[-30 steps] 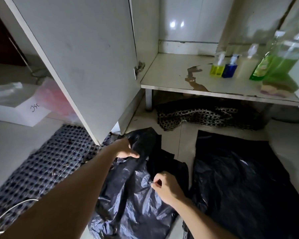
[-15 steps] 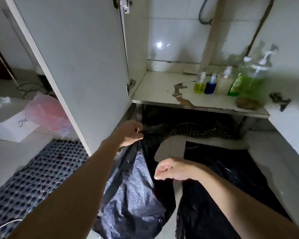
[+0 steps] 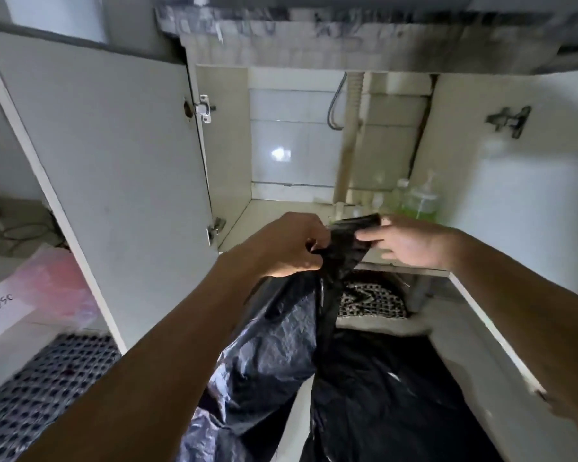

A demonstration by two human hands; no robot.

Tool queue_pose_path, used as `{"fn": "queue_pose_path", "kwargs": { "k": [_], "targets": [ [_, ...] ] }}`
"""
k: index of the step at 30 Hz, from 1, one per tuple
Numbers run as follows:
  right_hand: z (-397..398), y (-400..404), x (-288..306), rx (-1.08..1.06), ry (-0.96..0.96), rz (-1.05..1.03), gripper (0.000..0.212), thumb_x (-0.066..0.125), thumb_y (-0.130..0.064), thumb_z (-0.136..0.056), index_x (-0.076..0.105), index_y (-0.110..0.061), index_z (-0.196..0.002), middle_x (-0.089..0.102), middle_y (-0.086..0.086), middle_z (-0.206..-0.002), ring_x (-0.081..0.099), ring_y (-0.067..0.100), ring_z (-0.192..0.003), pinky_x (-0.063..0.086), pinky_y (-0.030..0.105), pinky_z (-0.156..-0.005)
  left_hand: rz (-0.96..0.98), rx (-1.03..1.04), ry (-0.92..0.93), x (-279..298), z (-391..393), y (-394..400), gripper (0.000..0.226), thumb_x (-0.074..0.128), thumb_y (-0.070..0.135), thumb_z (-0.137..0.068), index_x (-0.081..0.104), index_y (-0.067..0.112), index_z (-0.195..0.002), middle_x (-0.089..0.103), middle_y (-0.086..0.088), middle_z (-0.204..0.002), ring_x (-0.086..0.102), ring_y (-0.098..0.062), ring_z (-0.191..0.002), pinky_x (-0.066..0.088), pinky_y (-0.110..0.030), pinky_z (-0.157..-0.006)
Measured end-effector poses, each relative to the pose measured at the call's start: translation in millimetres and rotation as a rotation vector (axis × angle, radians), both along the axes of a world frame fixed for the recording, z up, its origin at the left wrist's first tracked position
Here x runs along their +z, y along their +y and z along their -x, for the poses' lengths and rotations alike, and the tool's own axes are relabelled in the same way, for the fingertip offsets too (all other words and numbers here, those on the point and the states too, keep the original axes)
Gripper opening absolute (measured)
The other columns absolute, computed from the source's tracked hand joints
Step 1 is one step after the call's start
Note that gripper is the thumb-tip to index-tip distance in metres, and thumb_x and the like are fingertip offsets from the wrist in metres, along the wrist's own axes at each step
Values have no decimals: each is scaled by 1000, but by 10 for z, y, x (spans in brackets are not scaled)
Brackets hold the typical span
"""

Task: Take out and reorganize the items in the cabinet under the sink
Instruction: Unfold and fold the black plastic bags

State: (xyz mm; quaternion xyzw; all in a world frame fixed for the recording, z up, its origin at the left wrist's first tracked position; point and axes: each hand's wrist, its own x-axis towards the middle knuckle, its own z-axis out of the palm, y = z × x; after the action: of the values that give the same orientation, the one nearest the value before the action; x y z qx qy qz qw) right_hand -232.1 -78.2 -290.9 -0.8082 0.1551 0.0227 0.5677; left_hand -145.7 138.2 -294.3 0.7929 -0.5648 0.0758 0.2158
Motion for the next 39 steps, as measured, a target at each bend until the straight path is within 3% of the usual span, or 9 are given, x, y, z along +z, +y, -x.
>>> {"fn": "queue_pose_path", "kwargs": {
  "k": [3, 6, 13, 17, 20, 23, 28, 34, 39],
  "targets": [
    [94, -52, 58, -15, -142, -64, 26, 69, -24, -80, 67, -19, -105, 71, -1, -106, 61, 17, -102, 46, 22, -78, -7, -24, -78, 90, 161, -147, 35, 69, 14, -77, 44, 29, -59, 59, -2, -99, 54, -17, -86, 45, -29, -74],
    [117, -25, 174, -71, -336, -28, 16, 64, -6, -85, 72, -17, -91, 74, 9, -98, 68, 24, -93, 53, 32, -85, 160, -2, 21, 30, 248, -206, 17, 77, 22, -74, 62, 19, -80, 54, 0, -118, 53, -14, -102, 41, -14, -82],
    [346, 10, 560, -4, -487, 64, 23, 62, 1, -82, 69, -4, -103, 70, 23, -105, 67, 35, -99, 51, 40, -93, 529, 238, 788, -63, 206, -170, 100, 75, 58, -57, 32, 26, -142, 43, 0, -135, 51, -11, -108, 42, -27, -80],
    [493, -66, 646, 0, -494, 49, 25, 58, 5, -83, 69, -6, -103, 72, 19, -100, 68, 34, -96, 53, 38, -90, 110, 82, 1012, -60, 169, -187, 50, 55, 25, -92, 42, 14, -139, 44, -8, -145, 44, -20, -122, 37, -40, -99],
    [546, -129, 648, -26, -467, 91, 27, 58, 4, -84, 72, -16, -94, 75, 9, -89, 70, 28, -90, 55, 35, -84, 4, 13, 1070, -134, 162, -297, 23, 61, 12, -88, 65, 18, -110, 65, 4, -118, 55, -13, -110, 35, -41, -104],
    [543, -236, 603, -98, -444, 250, 24, 58, 2, -83, 71, -14, -94, 72, 0, -72, 67, 19, -71, 51, 29, -72, 58, 24, 954, -225, 134, -393, 10, 69, 8, -83, 74, 15, -85, 73, 4, -87, 64, -10, -87, 42, -27, -84],
    [485, -344, 507, -192, -323, 443, 8, 62, -4, -80, 65, -3, -88, 59, 13, -73, 55, 25, -69, 36, 31, -63, 241, 164, 641, -266, 26, -335, 19, 61, 10, -89, 70, 1, -103, 69, -8, -85, 59, -15, -75, 42, -24, -70],
    [523, -401, 456, -153, -293, 278, 16, 60, 4, -82, 66, -2, -96, 66, 14, -88, 62, 29, -84, 44, 27, -66, 380, 166, 412, -196, -94, -269, 6, 69, 17, -83, 70, 14, -77, 65, -11, -68, 55, -18, -63, 42, -32, -66],
    [541, -410, 498, -55, -451, -136, 36, 47, 16, -81, 67, -5, -101, 69, 18, -100, 65, 33, -93, 48, 39, -87, 265, 106, 461, -148, -77, -250, 26, 78, 36, -74, 71, 18, -91, 68, 2, -74, 60, -8, -66, 44, -22, -66]
  ]
}}
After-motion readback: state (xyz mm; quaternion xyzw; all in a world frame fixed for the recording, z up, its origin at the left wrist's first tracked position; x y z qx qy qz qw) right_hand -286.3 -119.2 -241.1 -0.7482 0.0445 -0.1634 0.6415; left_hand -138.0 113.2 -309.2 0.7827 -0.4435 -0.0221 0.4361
